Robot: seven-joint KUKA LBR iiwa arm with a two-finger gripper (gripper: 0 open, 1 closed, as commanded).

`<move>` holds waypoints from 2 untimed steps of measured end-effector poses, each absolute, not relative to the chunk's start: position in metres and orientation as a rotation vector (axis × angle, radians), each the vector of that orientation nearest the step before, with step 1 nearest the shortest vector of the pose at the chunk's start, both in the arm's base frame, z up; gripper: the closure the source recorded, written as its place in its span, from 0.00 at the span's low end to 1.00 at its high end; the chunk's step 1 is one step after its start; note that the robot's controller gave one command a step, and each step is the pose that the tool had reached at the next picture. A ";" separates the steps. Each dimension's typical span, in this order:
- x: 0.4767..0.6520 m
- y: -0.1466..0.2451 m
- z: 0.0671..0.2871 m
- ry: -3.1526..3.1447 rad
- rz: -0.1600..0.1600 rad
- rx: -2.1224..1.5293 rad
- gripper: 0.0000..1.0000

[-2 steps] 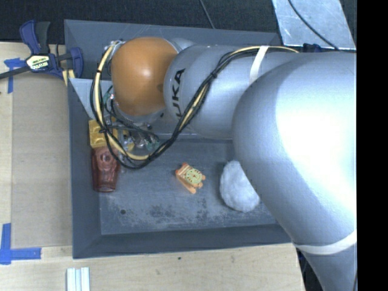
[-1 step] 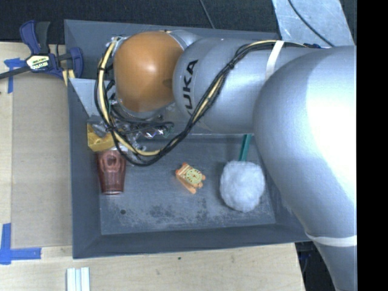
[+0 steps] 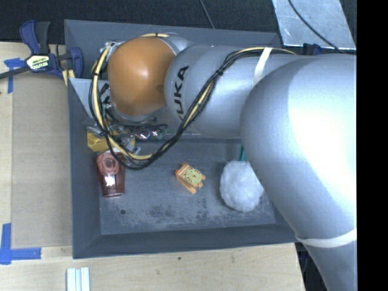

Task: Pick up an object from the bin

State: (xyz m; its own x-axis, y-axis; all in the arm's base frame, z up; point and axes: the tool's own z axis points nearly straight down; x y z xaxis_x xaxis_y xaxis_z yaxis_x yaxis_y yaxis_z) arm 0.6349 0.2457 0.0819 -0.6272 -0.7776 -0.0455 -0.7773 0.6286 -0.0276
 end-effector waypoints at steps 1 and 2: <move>0.628 0.247 0.086 2.351 -0.036 -1.982 1.00; 0.628 0.247 0.086 2.354 -0.035 -1.980 1.00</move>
Offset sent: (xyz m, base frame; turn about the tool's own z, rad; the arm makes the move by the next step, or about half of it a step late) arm 0.0000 0.0000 0.0000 0.0000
